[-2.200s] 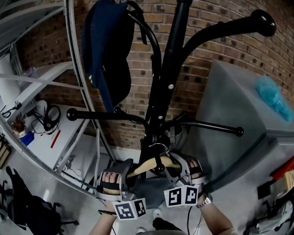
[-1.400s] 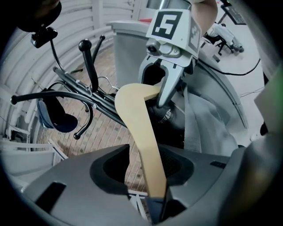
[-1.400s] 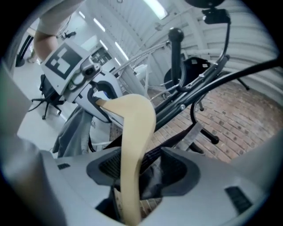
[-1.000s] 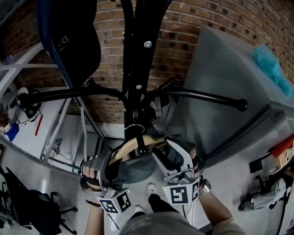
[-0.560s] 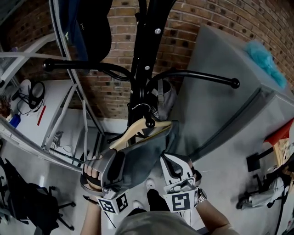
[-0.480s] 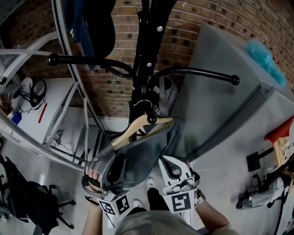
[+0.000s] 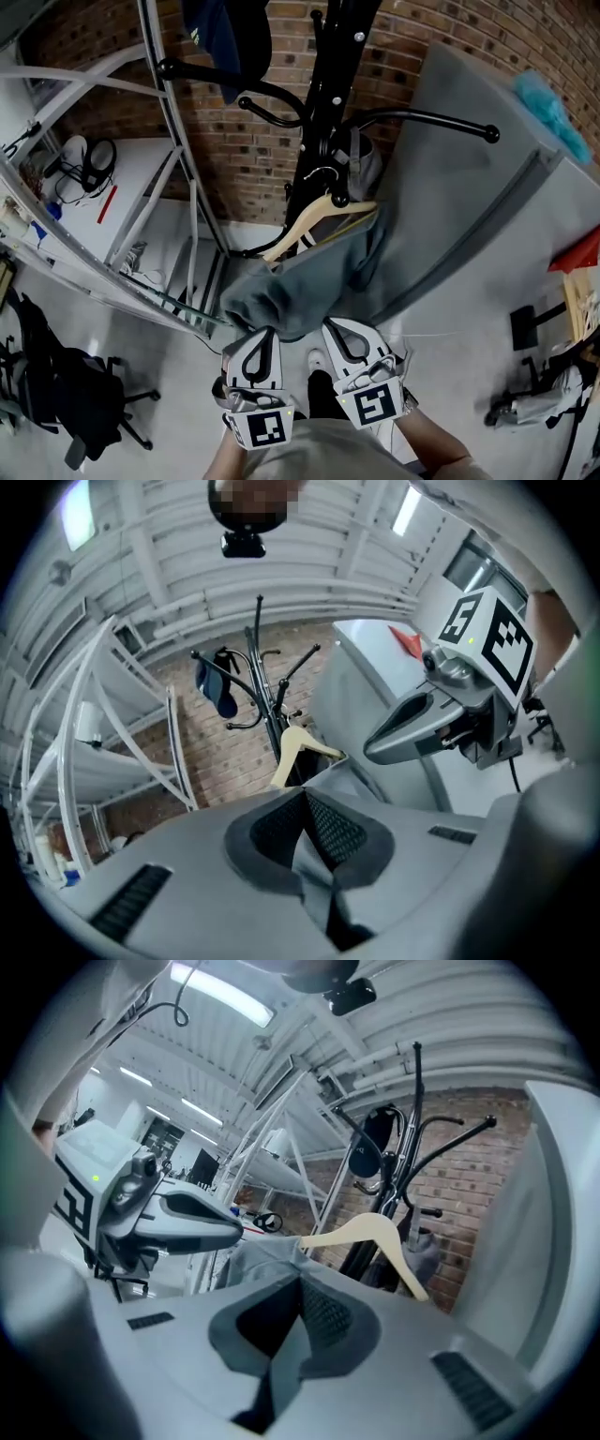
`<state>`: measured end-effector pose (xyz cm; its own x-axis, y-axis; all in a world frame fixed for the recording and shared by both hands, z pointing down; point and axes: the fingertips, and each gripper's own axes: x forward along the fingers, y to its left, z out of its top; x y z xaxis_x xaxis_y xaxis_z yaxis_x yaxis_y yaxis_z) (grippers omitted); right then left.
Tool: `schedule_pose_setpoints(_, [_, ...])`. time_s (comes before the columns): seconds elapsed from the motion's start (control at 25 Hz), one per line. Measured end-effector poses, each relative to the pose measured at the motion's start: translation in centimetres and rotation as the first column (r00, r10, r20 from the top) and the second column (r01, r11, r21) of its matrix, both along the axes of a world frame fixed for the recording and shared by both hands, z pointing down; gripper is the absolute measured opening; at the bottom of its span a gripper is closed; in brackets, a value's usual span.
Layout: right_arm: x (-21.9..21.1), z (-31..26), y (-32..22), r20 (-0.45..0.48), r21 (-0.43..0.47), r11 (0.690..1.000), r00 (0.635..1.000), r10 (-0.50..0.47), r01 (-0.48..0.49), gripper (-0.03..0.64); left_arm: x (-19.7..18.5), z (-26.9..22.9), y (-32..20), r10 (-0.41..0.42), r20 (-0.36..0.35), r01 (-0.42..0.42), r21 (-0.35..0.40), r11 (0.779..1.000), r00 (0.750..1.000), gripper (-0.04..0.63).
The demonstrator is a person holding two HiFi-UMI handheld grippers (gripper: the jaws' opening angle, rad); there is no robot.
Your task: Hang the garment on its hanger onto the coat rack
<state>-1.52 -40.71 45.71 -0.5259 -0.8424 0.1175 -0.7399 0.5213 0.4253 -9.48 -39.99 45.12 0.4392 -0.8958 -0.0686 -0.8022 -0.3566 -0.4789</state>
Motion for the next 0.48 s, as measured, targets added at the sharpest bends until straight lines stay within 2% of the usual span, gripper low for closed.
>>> schedule_pose_setpoints(0.08, [-0.1,0.1,0.3,0.011,-0.008,1.000,1.000,0.000,0.000,0.021,0.3,0.6,0.7,0.026,-0.001,-0.026,-0.024,0.999,1.000,0.003])
schedule_pose_setpoints(0.2, [-0.3,0.1,0.6,0.027,-0.024,1.000,1.000,-0.004,0.004,0.021,-0.3,0.9,0.7,0.003,0.018,-0.002,-0.021,1.000,1.000,0.003])
schedule_pose_setpoints(0.48, [0.3,-0.6,0.9,0.020,-0.020,1.000,1.000,0.024,-0.023,0.021,-0.9,0.0,0.1,0.012,-0.037,-0.014,-0.046,0.999,0.999,0.003])
